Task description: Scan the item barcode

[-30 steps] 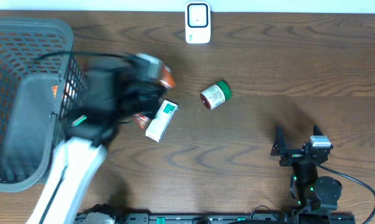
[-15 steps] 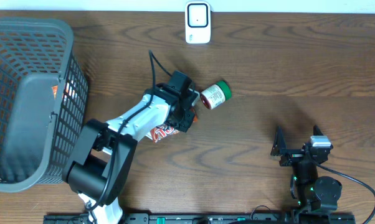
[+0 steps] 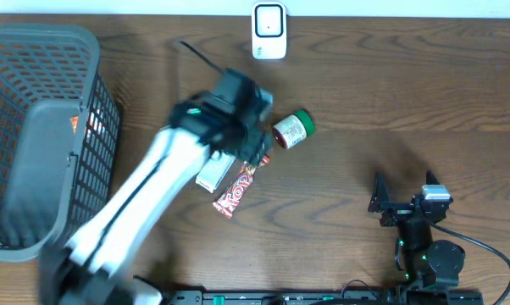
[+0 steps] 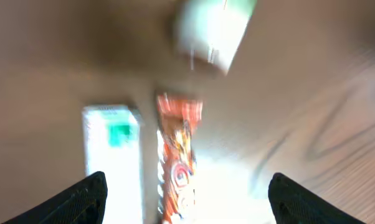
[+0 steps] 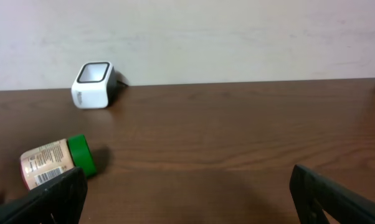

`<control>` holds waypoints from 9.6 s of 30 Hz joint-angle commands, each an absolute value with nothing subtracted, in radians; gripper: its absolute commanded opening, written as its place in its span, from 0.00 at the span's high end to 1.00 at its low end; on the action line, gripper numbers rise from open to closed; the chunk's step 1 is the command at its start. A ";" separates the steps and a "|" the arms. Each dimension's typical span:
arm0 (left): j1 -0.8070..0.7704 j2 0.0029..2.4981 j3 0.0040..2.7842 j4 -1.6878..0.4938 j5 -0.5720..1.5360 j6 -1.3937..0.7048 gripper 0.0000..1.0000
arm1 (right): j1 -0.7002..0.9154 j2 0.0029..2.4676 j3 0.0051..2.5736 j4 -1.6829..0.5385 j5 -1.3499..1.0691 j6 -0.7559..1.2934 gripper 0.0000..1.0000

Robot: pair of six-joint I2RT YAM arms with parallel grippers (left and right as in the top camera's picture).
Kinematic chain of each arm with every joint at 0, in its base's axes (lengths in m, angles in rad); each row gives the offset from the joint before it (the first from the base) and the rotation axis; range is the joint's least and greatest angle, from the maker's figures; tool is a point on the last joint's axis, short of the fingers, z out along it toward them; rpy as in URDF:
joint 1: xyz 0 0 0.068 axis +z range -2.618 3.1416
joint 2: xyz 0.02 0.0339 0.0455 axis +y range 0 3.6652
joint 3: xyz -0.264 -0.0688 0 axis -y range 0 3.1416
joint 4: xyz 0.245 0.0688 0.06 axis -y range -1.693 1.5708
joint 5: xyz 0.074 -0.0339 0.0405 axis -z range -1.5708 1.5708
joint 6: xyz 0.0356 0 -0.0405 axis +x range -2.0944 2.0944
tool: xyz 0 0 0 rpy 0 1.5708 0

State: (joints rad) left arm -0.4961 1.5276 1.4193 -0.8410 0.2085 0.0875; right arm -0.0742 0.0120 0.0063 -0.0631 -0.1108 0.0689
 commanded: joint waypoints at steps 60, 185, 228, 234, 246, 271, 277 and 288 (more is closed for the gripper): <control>0.367 2.105 1.594 -0.806 -0.099 -1.295 0.55 | -0.069 0.007 0.006 -0.067 -0.109 0.081 0.01; -0.330 0.933 1.432 -0.421 -0.292 0.268 0.14 | -0.069 0.007 0.006 -0.067 -0.109 0.081 0.01; -0.040 0.482 1.010 -0.270 -0.244 0.143 0.13 | -0.059 0.551 0.945 -1.010 -0.438 0.470 0.01; -0.022 0.482 0.986 -0.267 -0.244 0.144 0.13 | -0.058 0.744 0.997 -0.928 -0.629 0.451 0.01; -0.022 0.482 0.966 -0.268 -0.247 0.144 0.13 | 0.163 0.905 0.999 -0.378 -0.585 0.732 0.01; -0.022 0.529 0.952 -0.264 -0.247 0.144 0.13 | 0.527 1.620 1.188 -0.957 0.012 1.063 0.01; -0.022 0.529 0.952 -0.264 -0.247 0.144 0.13 | 0.527 1.623 1.180 -0.972 0.005 0.903 0.01; -0.022 0.529 0.952 -0.264 -0.247 0.144 0.13 | 0.521 1.623 1.005 -0.855 -0.053 0.926 0.01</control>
State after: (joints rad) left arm -0.0277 0.5308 0.9550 -0.2676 -0.2562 0.1535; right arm 0.5312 1.6279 1.0481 -0.8749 -0.0147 0.9150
